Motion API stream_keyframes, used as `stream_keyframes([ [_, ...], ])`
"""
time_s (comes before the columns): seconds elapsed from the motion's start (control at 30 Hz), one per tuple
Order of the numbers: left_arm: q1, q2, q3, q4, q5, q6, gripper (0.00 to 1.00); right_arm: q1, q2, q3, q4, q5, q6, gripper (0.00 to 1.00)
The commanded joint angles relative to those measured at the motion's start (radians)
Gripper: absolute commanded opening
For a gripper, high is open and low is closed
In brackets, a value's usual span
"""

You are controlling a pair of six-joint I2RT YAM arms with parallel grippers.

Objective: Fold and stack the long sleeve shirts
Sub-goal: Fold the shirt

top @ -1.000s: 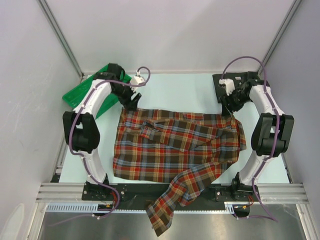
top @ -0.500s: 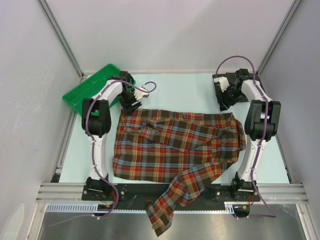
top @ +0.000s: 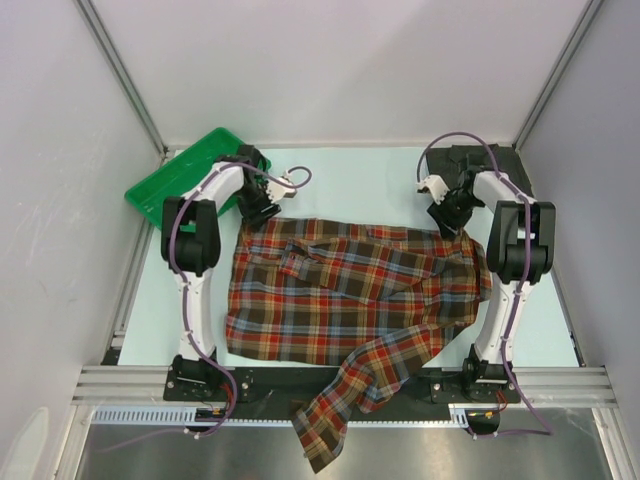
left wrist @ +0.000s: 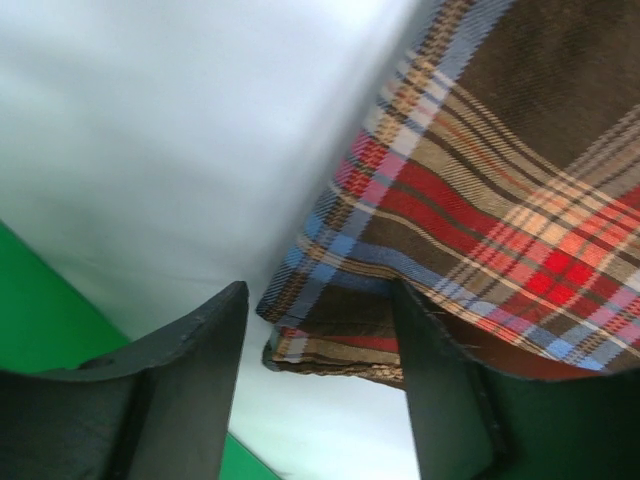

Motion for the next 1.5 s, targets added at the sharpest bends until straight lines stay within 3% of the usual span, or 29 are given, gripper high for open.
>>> stream_keyframes([
  [0.0,0.027,-0.039,-0.033,-0.044,-0.006,0.018,0.56,0.005,-0.005,-0.029,0.048,0.053,-0.036,0.25],
  [0.07,0.032,-0.059,-0.039,-0.046,0.017,0.015,0.41,0.011,-0.016,-0.024,0.08,0.064,-0.021,0.02],
  [0.27,0.055,-0.09,0.003,-0.031,0.055,-0.05,0.05,0.02,-0.044,0.007,0.288,0.135,0.074,0.0],
  [0.4,0.076,-0.094,0.042,0.009,0.066,-0.097,0.0,0.025,-0.006,0.089,0.376,0.188,0.128,0.0],
  [0.5,0.078,-0.079,0.077,0.02,0.064,-0.114,0.0,0.036,0.04,0.198,0.332,0.173,0.14,0.0],
  [0.53,0.078,-0.071,0.085,0.02,0.063,-0.122,0.05,0.039,0.053,0.227,0.252,0.169,0.133,0.0],
  [0.6,0.079,-0.073,0.108,0.019,0.074,-0.139,0.19,0.043,0.065,0.272,0.16,0.143,0.133,0.23],
  [0.63,0.079,-0.096,0.111,0.014,0.113,-0.145,0.33,0.04,0.047,0.271,0.096,0.12,0.131,0.33],
  [0.67,0.078,-0.114,0.099,0.011,0.145,-0.149,0.4,0.037,0.022,0.248,0.08,0.098,0.13,0.51],
  [0.7,0.078,-0.16,0.085,0.009,0.173,-0.153,0.51,0.022,-0.045,0.223,0.062,0.06,0.127,0.56],
  [0.77,0.073,-0.212,0.027,0.005,0.248,-0.157,0.57,0.007,-0.119,0.145,0.035,-0.012,0.105,0.64],
  [0.93,0.026,-0.427,-0.182,-0.023,0.369,-0.136,0.61,-0.015,-0.361,0.018,-0.176,-0.178,-0.037,0.66],
  [1.07,0.003,-0.634,-0.476,-0.029,0.517,-0.084,0.62,0.083,-0.496,-0.21,-0.279,-0.261,-0.175,0.63],
  [1.27,-0.071,-0.844,-0.777,0.006,0.523,-0.062,0.63,0.295,-0.65,-0.574,-0.12,-0.212,-0.196,0.58],
  [1.47,-0.243,-1.001,-0.926,-0.012,0.532,-0.087,0.63,0.35,-0.636,-0.676,0.009,-0.189,-0.173,0.57],
])
